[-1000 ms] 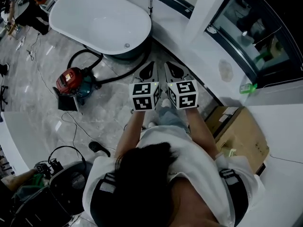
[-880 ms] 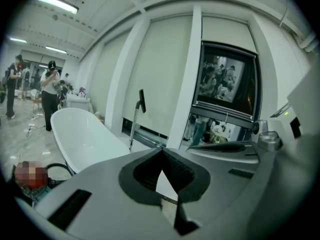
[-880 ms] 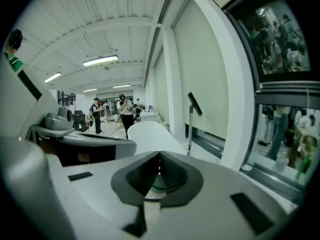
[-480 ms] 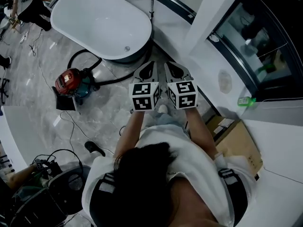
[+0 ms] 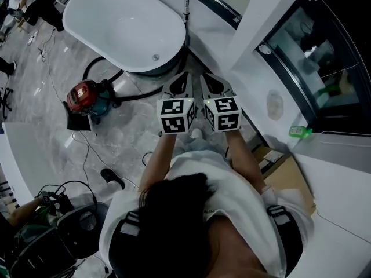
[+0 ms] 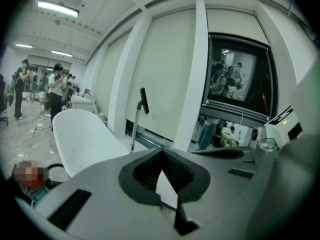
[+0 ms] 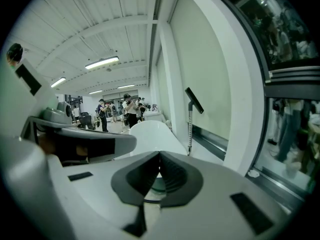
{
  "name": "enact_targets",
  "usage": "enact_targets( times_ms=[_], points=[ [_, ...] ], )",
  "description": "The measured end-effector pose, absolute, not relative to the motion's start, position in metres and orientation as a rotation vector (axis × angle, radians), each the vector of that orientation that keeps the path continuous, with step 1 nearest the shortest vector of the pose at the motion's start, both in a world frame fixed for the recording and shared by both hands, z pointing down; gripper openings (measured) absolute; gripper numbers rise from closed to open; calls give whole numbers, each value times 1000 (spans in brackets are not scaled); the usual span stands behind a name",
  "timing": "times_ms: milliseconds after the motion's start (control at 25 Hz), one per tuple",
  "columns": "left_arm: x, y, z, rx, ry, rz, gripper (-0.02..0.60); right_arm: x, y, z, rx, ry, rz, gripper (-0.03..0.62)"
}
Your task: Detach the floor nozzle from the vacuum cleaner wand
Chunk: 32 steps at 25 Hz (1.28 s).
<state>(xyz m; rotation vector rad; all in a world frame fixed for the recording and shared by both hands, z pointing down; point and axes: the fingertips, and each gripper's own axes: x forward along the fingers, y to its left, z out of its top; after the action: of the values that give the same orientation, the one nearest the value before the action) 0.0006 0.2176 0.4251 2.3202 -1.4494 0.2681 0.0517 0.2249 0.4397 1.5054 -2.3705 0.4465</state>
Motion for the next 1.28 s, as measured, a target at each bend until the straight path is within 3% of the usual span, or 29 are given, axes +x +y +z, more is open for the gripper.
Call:
enact_targets(
  times_ms=[1280],
  points=[
    [19,172,447,2269,-1445,270,3,79,184,450,1507,-2401,420,15]
  ],
)
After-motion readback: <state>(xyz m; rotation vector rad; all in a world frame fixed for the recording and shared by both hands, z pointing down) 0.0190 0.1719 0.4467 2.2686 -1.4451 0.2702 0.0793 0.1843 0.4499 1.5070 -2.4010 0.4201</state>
